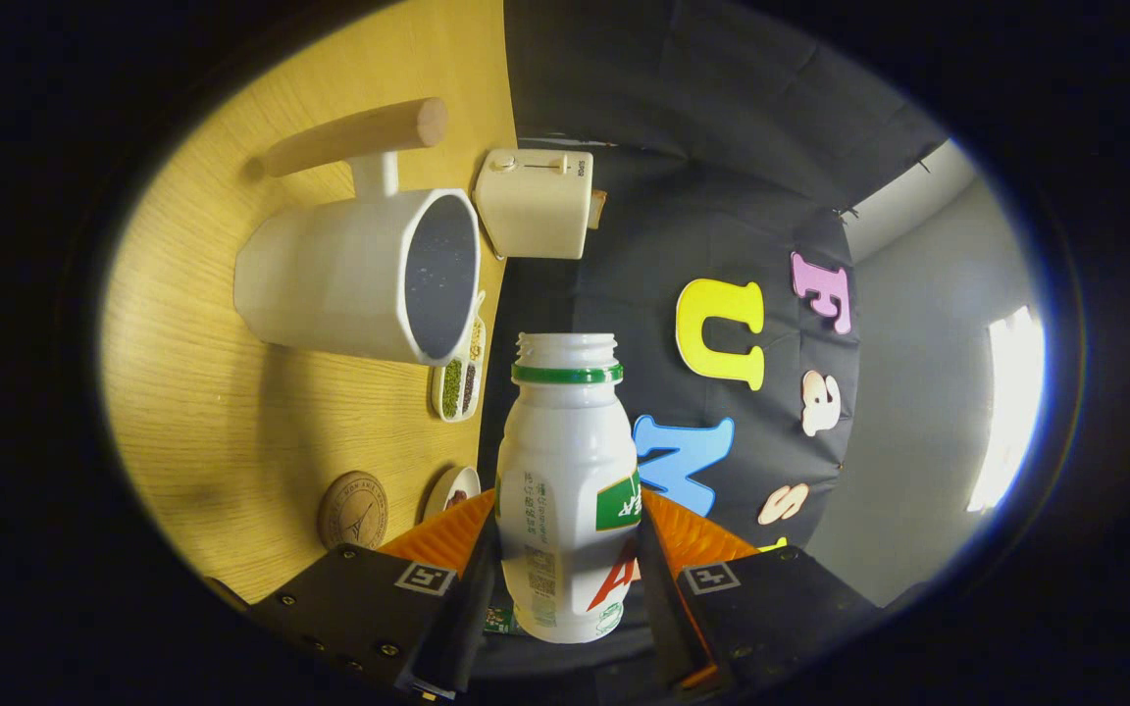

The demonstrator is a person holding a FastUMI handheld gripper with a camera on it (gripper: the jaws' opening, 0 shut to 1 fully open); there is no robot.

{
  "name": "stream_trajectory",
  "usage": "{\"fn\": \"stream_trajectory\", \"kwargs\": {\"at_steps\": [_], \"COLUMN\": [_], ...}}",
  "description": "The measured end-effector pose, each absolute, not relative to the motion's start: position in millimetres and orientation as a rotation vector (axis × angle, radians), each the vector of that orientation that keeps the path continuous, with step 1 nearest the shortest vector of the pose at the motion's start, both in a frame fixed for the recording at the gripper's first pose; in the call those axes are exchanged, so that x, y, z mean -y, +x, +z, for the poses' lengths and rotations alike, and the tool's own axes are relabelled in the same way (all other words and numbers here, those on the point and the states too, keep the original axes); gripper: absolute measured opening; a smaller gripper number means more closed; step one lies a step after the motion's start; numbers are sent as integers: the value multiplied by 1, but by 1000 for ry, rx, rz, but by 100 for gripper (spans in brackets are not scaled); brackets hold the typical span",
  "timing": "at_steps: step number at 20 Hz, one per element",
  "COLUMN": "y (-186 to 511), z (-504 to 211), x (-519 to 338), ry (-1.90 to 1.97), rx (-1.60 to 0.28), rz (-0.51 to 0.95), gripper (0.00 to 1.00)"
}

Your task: Take the bottle from table, then pour the juice into the cup, finally place the bottle on the coaster

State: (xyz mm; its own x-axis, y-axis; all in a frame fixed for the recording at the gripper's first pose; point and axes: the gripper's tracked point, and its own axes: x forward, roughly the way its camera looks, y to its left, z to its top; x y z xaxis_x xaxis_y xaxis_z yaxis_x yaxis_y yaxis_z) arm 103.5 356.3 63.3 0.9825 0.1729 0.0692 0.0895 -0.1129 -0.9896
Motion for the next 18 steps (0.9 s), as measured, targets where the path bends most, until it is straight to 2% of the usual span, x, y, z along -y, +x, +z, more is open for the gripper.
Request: {"fn": "stream_trajectory", "kwargs": {"at_steps": [18], "y": [101], "z": [73], "x": [-363], "ry": [-1737], "rx": [236], "rz": [55], "gripper": [69]}}
